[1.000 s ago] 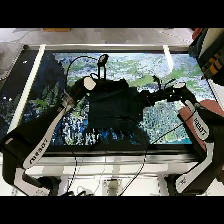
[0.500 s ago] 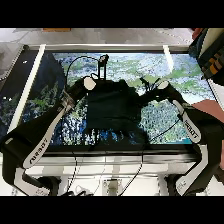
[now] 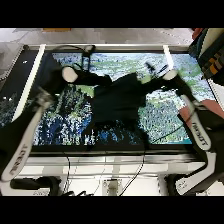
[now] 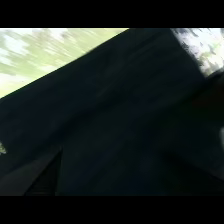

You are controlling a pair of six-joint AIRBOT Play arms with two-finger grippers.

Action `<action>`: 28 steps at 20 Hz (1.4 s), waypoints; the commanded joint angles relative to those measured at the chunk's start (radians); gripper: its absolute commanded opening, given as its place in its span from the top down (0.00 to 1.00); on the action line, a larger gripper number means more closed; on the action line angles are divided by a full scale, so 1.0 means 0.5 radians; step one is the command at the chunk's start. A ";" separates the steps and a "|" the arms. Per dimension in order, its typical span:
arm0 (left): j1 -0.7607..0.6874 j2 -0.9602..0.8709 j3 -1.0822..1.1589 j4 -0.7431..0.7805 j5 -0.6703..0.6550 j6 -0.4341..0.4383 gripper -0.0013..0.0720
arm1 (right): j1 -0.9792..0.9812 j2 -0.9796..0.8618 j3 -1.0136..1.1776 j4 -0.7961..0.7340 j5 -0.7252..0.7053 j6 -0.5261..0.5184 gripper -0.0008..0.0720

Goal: Fold the clothes and pants, and hang the long-sleeved shirts on hangers.

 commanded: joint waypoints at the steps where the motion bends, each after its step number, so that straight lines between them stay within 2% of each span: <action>1: 0.127 0.316 0.002 0.132 -0.090 0.001 0.02 | -0.304 0.317 0.220 -0.272 0.269 0.224 0.95; 5: 0.220 0.673 0.002 0.140 -0.089 0.001 0.02 | -0.771 0.713 0.488 -0.687 0.578 0.366 0.95; 7: 0.241 0.816 0.002 0.241 -0.089 0.000 0.02 | -1.019 0.878 0.527 -0.953 0.735 0.369 0.95; 10: 0.241 0.946 0.002 0.383 -0.090 0.000 0.02 | -1.387 0.946 0.524 -1.317 1.125 0.361 0.95; 11: 0.241 0.969 0.002 0.393 -0.090 0.000 0.02 | -1.508 0.947 0.503 -1.354 1.225 0.372 0.95; 13: 0.240 0.990 0.002 0.392 -0.090 0.000 0.02 | -1.749 0.951 0.417 -1.358 1.391 0.539 0.95; 15: 0.241 0.988 0.001 0.392 -0.091 0.000 0.02 | -1.906 0.968 0.321 -1.360 1.390 0.601 0.94; 16: 0.241 0.985 0.001 0.392 -0.090 0.000 0.02 | -1.960 0.963 0.299 -1.358 1.387 0.602 0.90; 17: 0.240 0.984 0.001 0.392 -0.090 0.000 0.02 | -2.014 0.955 0.288 -1.344 1.385 0.623 0.54; 18: 0.240 0.984 0.001 0.391 -0.090 -0.001 0.02 | -2.048 0.951 0.288 -1.337 1.378 0.623 0.07; 19: 0.241 0.984 0.001 0.391 -0.090 0.000 0.02 | -2.074 0.951 0.288 -1.335 1.355 0.623 0.02; 24: 0.240 0.984 0.001 0.391 -0.090 -0.001 0.02 | -2.088 0.951 0.288 -1.339 1.260 0.622 0.04; 25: 0.240 0.984 0.001 0.391 -0.090 -0.001 0.02 | -2.087 0.951 0.288 -1.315 1.228 0.622 0.18; 26: 0.240 0.984 0.001 0.391 -0.090 -0.001 0.02 | -2.087 0.951 0.288 -1.214 1.209 0.622 0.59; 27: 0.240 0.984 0.001 0.391 -0.090 -0.001 0.02 | -2.086 0.951 0.288 -1.064 1.177 0.622 0.94; 28: 0.240 0.984 0.001 0.391 -0.090 0.000 0.02 | -2.071 0.951 0.288 -0.911 1.144 0.616 0.94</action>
